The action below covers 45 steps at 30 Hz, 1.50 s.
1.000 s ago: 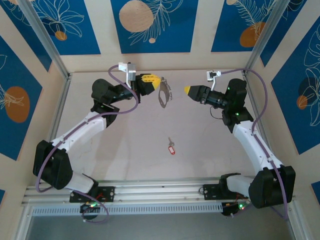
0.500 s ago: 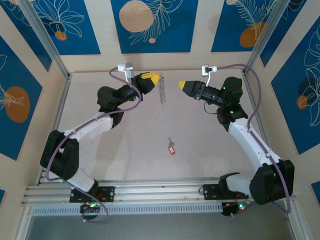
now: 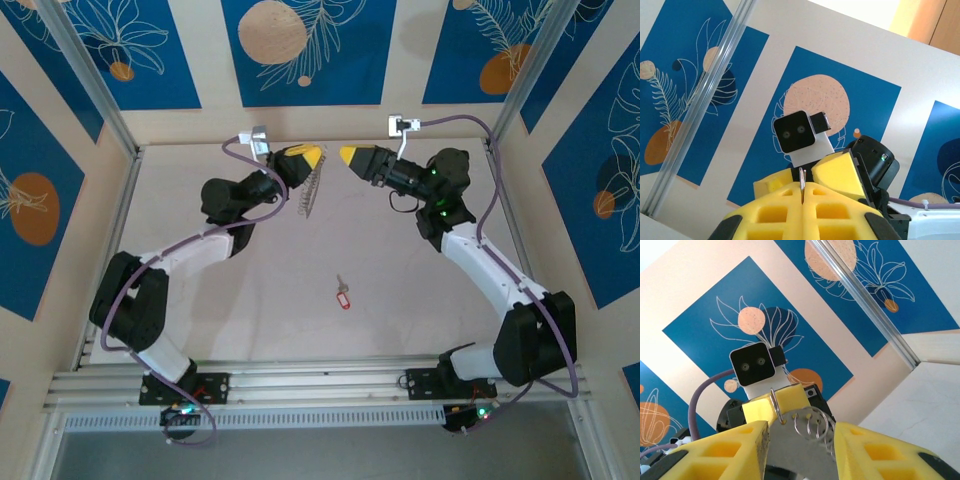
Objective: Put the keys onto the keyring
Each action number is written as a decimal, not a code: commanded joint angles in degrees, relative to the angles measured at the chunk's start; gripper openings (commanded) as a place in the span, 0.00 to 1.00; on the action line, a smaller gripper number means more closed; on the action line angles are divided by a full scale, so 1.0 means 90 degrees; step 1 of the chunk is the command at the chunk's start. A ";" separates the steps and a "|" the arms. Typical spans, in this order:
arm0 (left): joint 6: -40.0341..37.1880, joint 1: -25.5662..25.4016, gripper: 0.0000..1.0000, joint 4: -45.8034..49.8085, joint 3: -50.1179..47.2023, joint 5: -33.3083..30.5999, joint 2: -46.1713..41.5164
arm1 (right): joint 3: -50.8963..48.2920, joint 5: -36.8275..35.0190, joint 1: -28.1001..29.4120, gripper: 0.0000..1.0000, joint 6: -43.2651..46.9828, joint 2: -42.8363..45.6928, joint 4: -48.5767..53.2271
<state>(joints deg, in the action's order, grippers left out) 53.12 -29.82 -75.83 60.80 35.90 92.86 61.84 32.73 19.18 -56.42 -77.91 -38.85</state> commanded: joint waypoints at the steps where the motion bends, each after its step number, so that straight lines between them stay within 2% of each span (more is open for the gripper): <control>1: 0.0140 -0.0080 0.00 -0.0527 0.0237 -0.0005 0.0040 | 0.0293 -0.0095 0.0154 0.40 -0.0156 -0.0070 -0.0499; 7: 0.0149 -0.0118 0.00 -0.0524 0.0281 0.0025 0.0059 | 0.0367 -0.0102 0.0305 0.38 -0.0123 -0.0123 -0.0502; 15: 0.0136 -0.0163 0.00 -0.0522 0.0314 0.0037 0.0058 | 0.0442 -0.0039 0.0418 0.30 -0.0123 -0.0231 -0.0471; 21: 0.0133 -0.0184 0.00 -0.0524 0.0334 0.0046 0.0081 | 0.0498 0.0044 0.0467 0.16 -0.0133 -0.0296 -0.0472; 26: 0.0142 -0.0203 0.00 -0.0451 0.0396 0.0127 0.0122 | 0.0540 0.0071 0.0478 0.00 -0.0077 -0.0290 -0.0424; 31: 0.0043 -0.0198 0.00 -0.0148 0.0441 0.0217 0.0098 | 0.0583 0.0098 0.0373 0.00 0.0125 -0.0227 -0.0110; 38: -0.0579 0.0017 0.34 0.1044 0.0440 0.0494 -0.0362 | 0.0921 0.0634 -0.0115 0.00 0.1029 0.0013 0.1490; 45: -0.1343 0.0300 0.46 0.2665 0.0683 0.1026 -0.0734 | 0.1489 0.1312 -0.0401 0.00 0.2537 0.0125 0.3657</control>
<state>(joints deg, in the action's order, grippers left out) 45.71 -28.25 -58.76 64.10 41.56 88.68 72.05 40.45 16.03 -42.09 -78.81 -16.34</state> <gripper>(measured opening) 0.458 0.064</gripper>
